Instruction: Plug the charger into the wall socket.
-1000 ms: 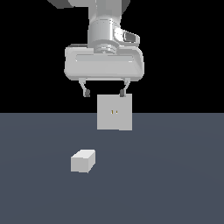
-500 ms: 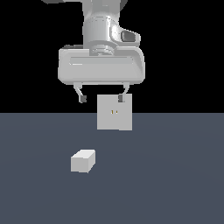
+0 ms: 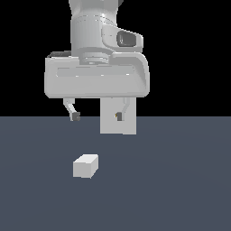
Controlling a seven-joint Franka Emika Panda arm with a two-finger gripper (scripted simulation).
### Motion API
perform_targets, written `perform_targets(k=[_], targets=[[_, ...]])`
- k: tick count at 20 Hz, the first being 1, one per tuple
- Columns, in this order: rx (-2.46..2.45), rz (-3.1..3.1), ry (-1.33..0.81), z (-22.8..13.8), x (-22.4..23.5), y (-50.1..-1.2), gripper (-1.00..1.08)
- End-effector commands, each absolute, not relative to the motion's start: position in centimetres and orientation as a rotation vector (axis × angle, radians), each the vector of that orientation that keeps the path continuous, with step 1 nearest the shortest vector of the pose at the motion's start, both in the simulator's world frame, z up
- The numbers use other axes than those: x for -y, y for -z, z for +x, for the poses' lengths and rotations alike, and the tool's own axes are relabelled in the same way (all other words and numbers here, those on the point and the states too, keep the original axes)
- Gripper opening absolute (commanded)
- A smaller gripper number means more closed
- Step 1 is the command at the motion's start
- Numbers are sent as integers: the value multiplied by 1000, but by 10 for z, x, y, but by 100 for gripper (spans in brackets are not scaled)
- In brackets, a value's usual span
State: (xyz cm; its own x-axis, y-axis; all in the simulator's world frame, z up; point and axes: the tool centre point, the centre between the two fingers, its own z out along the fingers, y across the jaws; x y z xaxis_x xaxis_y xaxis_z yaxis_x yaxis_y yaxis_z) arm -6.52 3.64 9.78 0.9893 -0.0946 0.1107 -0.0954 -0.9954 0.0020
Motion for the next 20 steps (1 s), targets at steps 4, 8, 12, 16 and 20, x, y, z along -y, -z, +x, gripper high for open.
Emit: perform_targets(k=[4,8,12,16,20], targets=[[211,3116,-232,-81,-43,-81,100],[242,3109,-261,-88,-47,-71,100],[262,3104,-280,-93,-50,-65,100],[272,3101,-288,-95,-51,-61,100],[271,3101,-287,-94,-51,-62,100]])
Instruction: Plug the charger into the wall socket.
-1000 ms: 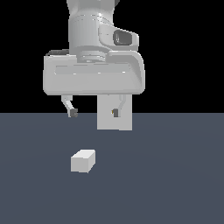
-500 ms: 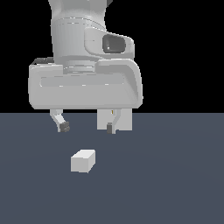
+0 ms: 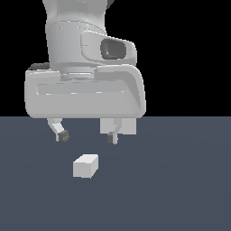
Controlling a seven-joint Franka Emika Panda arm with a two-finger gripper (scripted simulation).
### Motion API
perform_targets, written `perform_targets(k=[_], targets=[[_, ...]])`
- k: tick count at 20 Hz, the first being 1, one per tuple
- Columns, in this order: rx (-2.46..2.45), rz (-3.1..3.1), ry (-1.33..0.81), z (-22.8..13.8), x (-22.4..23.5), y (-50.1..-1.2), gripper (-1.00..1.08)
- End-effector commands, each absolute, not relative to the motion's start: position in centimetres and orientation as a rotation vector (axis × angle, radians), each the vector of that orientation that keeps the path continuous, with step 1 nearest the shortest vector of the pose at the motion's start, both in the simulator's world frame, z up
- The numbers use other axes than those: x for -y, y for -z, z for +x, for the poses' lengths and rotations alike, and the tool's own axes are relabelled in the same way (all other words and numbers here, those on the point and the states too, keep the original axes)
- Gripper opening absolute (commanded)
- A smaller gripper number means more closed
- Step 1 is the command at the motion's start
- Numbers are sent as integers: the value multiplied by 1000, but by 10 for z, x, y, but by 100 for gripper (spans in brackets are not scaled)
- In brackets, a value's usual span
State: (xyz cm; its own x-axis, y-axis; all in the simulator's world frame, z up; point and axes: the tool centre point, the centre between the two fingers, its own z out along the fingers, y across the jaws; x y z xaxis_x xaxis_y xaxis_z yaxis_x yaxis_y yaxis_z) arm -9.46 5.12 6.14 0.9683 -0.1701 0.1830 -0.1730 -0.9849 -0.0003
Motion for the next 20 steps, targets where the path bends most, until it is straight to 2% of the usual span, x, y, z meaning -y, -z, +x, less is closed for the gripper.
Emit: perform_targets(k=[1,8,20], targets=[[270,3101,-285,-94,-51,-62,100],[270,3101,-285,-94,-51,-55,100],[270,3101,-285,-95,-51,-14,100]])
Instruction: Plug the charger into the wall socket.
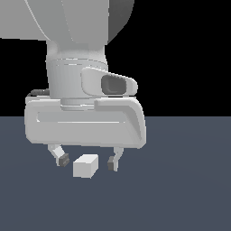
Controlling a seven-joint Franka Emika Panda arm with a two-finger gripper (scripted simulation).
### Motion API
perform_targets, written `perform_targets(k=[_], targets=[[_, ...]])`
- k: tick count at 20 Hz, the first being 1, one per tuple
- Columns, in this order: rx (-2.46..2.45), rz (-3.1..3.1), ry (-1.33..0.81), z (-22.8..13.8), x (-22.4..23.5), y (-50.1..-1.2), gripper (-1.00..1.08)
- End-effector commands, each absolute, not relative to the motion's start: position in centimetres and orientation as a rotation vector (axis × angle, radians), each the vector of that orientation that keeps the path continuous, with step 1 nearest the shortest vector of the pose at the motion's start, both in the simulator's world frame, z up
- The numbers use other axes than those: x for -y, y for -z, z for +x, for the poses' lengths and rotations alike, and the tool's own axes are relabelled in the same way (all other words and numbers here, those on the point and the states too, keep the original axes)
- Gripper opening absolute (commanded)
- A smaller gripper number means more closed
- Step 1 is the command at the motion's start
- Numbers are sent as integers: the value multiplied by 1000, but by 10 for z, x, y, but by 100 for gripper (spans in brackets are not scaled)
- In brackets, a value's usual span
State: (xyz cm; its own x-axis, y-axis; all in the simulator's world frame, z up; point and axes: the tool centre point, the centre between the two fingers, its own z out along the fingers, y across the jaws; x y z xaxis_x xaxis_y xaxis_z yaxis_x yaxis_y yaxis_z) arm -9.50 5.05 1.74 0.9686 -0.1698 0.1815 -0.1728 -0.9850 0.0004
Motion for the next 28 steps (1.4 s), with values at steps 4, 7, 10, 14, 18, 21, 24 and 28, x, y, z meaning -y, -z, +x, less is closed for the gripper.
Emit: perform_targets(k=[4,7,10,14,18,21,24,28], targets=[[270,3101,-285,-94,-51,-12,-100],[270,3101,-285,-94,-51,-12,-100],[270,3101,-285,-94,-51,-12,-100],[270,3101,-285,-95,-51,-12,-100],[265,3102,-285,-93,-48,-16,-100],[256,3102,-286,-89,-43,-26,-100],[241,3104,-286,-84,-34,-40,-100],[217,3106,-287,-73,-20,-64,-100]])
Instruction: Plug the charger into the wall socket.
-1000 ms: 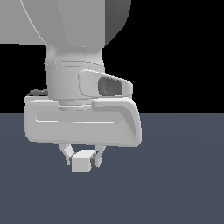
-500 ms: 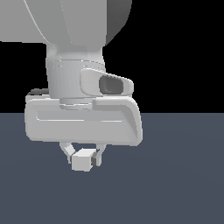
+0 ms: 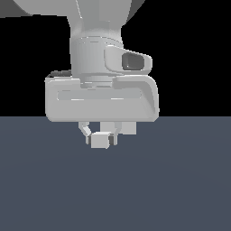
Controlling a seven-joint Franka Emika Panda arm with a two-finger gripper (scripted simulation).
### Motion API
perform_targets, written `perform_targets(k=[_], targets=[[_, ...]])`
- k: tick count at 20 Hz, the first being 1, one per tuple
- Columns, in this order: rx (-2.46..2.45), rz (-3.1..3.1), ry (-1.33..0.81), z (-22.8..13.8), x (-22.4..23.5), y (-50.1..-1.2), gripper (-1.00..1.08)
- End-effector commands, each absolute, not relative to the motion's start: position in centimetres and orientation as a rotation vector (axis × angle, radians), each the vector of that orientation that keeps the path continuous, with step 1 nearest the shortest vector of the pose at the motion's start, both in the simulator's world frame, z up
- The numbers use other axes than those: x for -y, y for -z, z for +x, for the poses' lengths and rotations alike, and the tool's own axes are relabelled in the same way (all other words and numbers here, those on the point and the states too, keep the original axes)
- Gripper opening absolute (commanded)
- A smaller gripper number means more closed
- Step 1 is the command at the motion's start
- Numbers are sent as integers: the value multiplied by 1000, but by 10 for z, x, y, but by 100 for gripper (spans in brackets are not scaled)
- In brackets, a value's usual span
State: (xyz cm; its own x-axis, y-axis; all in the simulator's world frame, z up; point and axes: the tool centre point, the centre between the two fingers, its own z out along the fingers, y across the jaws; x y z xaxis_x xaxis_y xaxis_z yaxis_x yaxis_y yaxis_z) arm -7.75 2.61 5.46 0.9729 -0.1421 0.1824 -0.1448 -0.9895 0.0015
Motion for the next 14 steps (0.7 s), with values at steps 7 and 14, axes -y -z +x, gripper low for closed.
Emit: perform_targets(k=[7,14], targets=[[186,3112,-287,-59,-4,-95,-100],[181,3113,-286,-56,-1,-101,-100]])
